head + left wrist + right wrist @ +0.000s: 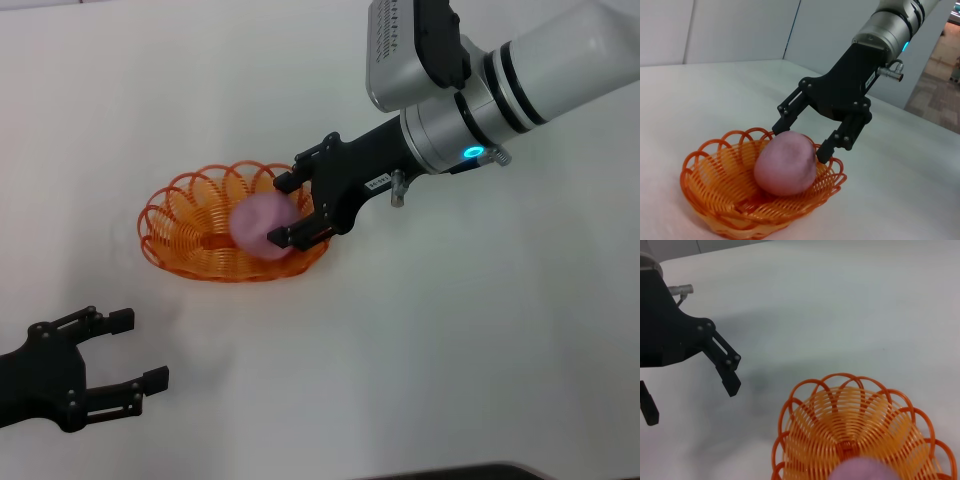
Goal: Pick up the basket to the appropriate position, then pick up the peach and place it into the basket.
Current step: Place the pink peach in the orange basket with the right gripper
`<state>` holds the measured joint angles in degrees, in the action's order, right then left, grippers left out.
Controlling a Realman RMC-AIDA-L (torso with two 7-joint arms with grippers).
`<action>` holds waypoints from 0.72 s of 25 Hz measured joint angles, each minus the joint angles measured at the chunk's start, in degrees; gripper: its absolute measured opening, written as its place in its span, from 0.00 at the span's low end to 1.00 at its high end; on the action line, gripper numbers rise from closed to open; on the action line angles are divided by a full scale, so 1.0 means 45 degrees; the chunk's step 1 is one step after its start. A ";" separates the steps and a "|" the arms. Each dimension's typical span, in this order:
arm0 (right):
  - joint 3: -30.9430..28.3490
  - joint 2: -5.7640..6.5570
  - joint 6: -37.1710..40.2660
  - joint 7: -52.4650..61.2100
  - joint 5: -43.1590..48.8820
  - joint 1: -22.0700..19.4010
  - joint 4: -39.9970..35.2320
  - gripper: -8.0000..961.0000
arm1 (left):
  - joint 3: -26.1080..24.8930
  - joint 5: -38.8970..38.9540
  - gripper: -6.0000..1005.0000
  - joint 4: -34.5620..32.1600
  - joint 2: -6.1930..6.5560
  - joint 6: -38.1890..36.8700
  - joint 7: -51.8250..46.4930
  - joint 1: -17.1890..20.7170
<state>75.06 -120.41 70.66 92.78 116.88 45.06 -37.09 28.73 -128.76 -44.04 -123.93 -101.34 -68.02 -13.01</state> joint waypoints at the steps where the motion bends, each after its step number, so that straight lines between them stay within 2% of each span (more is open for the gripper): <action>1: 0.0000 0.0000 0.0000 -0.0006 -0.0001 0.0001 0.0000 0.59 | 0.0002 0.0001 0.88 0.0000 0.0000 0.0000 0.0001 0.0000; 6: -0.0003 0.0017 0.0012 -0.0071 -0.0220 -0.0110 -0.0088 0.80 | 0.0003 0.0002 0.88 0.0001 0.0000 -0.0001 0.0000 0.0000; 10: -0.0052 0.0082 0.0209 -0.0106 -0.0463 -0.0562 -0.0629 0.98 | 0.0001 0.0002 0.89 0.0002 0.0001 -0.0004 0.0000 -0.0014; 15: -0.0343 0.0147 0.1101 -0.0319 -0.0954 -0.2056 -0.2359 0.98 | -0.0103 0.0009 0.88 0.0004 0.0001 -0.0025 0.0000 -0.0020; 18: -0.1032 0.0160 0.1740 -0.0946 -0.1378 -0.3220 -0.3462 0.98 | -0.0173 0.0013 0.88 0.0020 -0.0001 -0.0027 0.0000 -0.0021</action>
<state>70.42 -119.69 78.49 88.52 110.68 30.58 -52.67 27.95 -128.70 -43.95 -123.93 -101.46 -68.02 -13.10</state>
